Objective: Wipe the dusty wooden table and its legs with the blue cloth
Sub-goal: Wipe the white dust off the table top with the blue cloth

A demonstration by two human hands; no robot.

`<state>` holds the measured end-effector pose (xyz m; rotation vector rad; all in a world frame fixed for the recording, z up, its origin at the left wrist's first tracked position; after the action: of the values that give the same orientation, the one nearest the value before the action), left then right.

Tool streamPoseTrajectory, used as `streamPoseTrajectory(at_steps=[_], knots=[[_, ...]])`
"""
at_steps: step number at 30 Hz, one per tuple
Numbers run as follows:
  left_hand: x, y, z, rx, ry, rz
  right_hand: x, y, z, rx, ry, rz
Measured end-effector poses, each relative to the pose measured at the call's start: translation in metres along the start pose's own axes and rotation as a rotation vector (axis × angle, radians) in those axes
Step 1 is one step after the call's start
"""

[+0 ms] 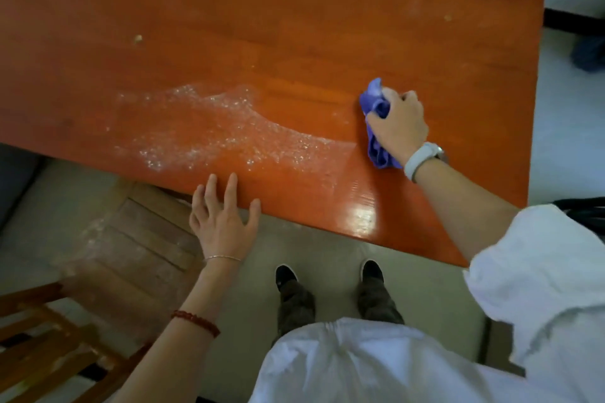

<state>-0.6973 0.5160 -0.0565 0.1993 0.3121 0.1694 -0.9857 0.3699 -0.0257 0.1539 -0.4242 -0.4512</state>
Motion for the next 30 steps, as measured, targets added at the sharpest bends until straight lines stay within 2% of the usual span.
streamPoseTrajectory(at_steps=[1,3,4,5,6,7,8,9,12,14,16,17,19,21,22,23,24,26,28,30], knots=[[0.002,-0.001,0.0,0.006,-0.001,-0.015,0.008,0.013,-0.009,0.011,0.026,0.017],[0.01,-0.003,0.002,0.018,-0.005,-0.059,0.032,0.068,-0.037,0.123,0.055,0.295],[0.013,-0.003,0.004,0.017,0.003,-0.091,0.045,0.11,-0.056,0.287,0.054,0.494],[0.017,-0.004,0.006,0.013,0.018,-0.126,0.054,0.152,-0.07,0.519,0.054,0.657],[0.02,-0.005,0.009,0.003,0.034,-0.162,0.058,0.185,-0.077,0.727,0.054,0.75],[0.025,-0.007,0.013,-0.022,0.045,-0.192,0.059,0.197,-0.077,0.824,0.04,0.766],[0.031,-0.01,0.017,-0.056,0.047,-0.206,0.062,0.189,-0.071,0.8,-0.04,0.707],[0.038,-0.014,0.022,-0.091,0.04,-0.204,0.065,0.166,-0.061,0.681,-0.128,0.614],[0.059,-0.027,0.03,-0.113,0.01,-0.132,0.057,0.072,-0.022,0.126,-0.183,0.294],[0.071,-0.033,0.03,-0.085,0.008,-0.08,0.049,0.025,-0.009,-0.058,-0.14,0.055],[0.075,-0.035,0.029,-0.058,0.007,-0.075,0.055,0.015,-0.02,-0.049,-0.104,-0.109],[0.076,-0.035,0.03,-0.055,0.01,-0.084,0.068,0.026,-0.031,-0.019,-0.035,-0.069],[0.08,-0.036,0.033,-0.075,0.041,-0.104,0.103,0.077,-0.067,0.165,0.054,0.254],[0.089,-0.037,0.041,-0.144,0.064,-0.092,0.131,0.157,-0.101,0.59,0.026,0.648],[0.095,-0.037,0.047,-0.178,0.06,-0.066,0.134,0.187,-0.107,0.774,0.0,0.75],[0.102,-0.038,0.052,-0.203,0.051,-0.032,0.134,0.194,-0.105,0.834,-0.04,0.774],[0.11,-0.04,0.056,-0.2,0.043,0.009,0.136,0.18,-0.097,0.778,-0.118,0.727],[0.123,-0.044,0.056,-0.1,0.042,0.099,0.137,0.119,-0.077,0.456,-0.239,0.529],[0.127,-0.044,0.054,-0.021,0.072,0.148,0.129,0.055,-0.057,0.16,-0.235,0.265],[0.124,-0.044,0.054,-0.016,0.11,0.163,0.129,0.02,-0.052,0.046,-0.192,0.022]])
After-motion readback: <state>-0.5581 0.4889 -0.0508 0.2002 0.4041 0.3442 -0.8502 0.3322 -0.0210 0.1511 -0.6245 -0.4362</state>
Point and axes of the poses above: each hand's wrist, its own y-axis away from the middle knuckle, its own z-axis out of the back of the hand, x = y × z, the point moved 6 cm from there along -y, towards the middle knuckle, and after that the axes turned 10 degrees about -z, right-handed, at the moved point
